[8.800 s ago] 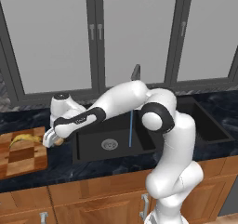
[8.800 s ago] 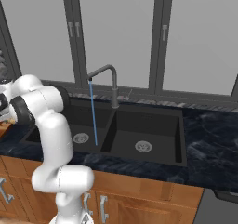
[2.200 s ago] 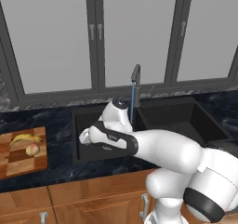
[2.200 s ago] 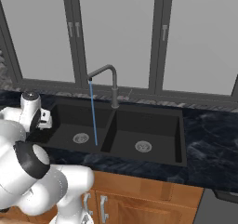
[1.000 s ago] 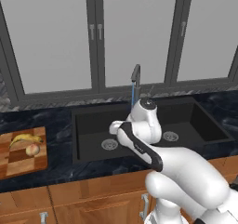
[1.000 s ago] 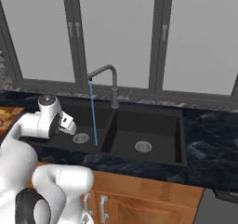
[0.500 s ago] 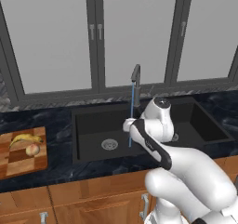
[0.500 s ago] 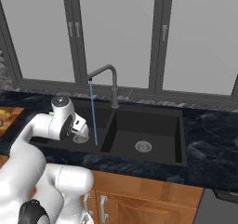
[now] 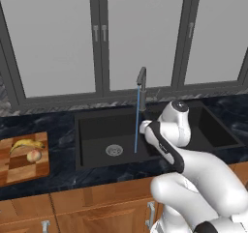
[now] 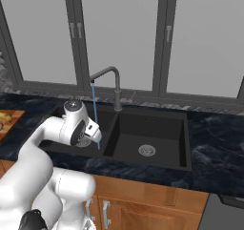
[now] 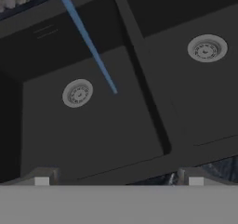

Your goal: Pick the banana, peach from the sink and place them on the cutting board to airdry. Then turn off the sink faucet.

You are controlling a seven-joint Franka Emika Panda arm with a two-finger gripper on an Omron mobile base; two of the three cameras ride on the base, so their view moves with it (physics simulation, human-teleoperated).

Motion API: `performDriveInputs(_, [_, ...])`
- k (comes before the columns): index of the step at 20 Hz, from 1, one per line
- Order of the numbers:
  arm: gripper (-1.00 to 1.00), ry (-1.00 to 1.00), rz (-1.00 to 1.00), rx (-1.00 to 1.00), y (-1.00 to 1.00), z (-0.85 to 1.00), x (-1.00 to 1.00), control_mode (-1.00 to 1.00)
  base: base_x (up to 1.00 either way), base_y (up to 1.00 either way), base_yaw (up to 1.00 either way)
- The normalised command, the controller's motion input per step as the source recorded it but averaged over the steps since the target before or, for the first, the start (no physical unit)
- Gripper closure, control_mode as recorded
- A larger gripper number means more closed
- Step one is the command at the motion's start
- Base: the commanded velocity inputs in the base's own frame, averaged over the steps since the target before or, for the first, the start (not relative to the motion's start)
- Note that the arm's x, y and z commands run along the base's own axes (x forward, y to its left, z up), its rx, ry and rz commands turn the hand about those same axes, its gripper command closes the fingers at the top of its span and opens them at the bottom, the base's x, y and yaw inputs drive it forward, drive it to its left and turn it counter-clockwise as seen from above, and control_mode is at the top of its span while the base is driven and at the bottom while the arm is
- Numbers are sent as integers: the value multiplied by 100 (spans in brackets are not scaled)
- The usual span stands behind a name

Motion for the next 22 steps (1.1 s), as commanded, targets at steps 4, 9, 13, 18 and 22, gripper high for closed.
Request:
performDriveInputs(4, [-100, 0, -7, 0, -40, 0, 12, -100, 0, 0, 0])
performDriveInputs(9, [-100, 0, -6, 0, -28, 0, 13, -100, 0, 0, 0])
performDriveInputs(13, [-100, -1, -4, 0, -21, 0, 13, -100, 0, 0, 0])
performDriveInputs(18, [-100, -2, 0, 0, -23, 0, 18, -100, 0, 0, 0])
performDriveInputs(22, [-100, -2, 0, 0, -22, 0, 14, -100, 0, 0, 0])
